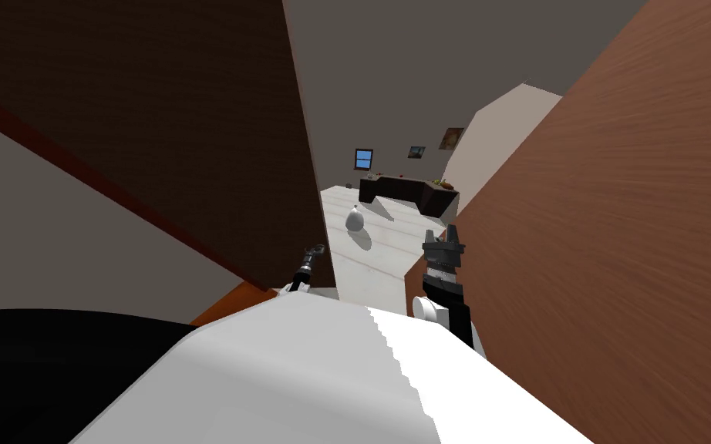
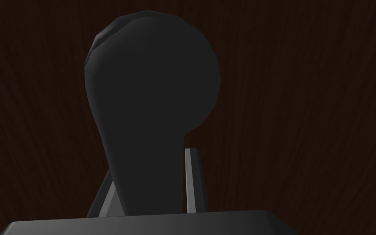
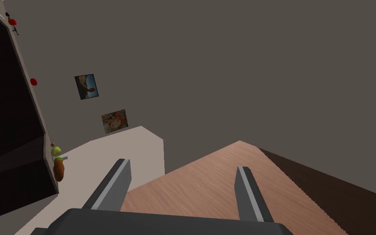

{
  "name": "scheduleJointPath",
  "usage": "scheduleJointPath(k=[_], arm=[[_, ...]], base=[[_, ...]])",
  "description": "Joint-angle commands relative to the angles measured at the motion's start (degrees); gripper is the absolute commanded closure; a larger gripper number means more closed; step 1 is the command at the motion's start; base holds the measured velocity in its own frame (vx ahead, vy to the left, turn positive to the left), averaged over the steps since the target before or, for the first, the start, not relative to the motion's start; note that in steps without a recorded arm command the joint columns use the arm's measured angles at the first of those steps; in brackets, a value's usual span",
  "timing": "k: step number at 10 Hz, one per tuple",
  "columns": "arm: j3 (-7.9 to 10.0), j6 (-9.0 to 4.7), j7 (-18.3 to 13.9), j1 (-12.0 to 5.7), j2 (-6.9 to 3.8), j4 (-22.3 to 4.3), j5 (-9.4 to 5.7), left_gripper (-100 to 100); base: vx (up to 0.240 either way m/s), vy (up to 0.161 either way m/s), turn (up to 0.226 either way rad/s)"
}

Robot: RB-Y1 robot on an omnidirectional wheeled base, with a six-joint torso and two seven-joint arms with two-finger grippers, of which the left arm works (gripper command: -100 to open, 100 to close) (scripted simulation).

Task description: Push the door open

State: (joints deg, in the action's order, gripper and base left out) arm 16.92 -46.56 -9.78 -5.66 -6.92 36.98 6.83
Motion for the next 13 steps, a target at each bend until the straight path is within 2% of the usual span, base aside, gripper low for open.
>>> scheduleJointPath(k=[1,6,7,13], arm=[[1.22,0.64,0.63,0.07,-0.09,0.66,-0.82,100],[3.32,1.02,1.90,-0.12,-0.04,0.28,-2.30,100],[3.24,1.02,1.80,0.21,-0.17,0.06,-2.17,100],[6.56,1.02,3.06,0.39,-0.63,-0.14,-4.03,100]], base=[[0.148,-0.077,0.066],[0.185,-0.071,0.057],[0.084,-0.010,0.032],[0.187,-0.010,0.043]])
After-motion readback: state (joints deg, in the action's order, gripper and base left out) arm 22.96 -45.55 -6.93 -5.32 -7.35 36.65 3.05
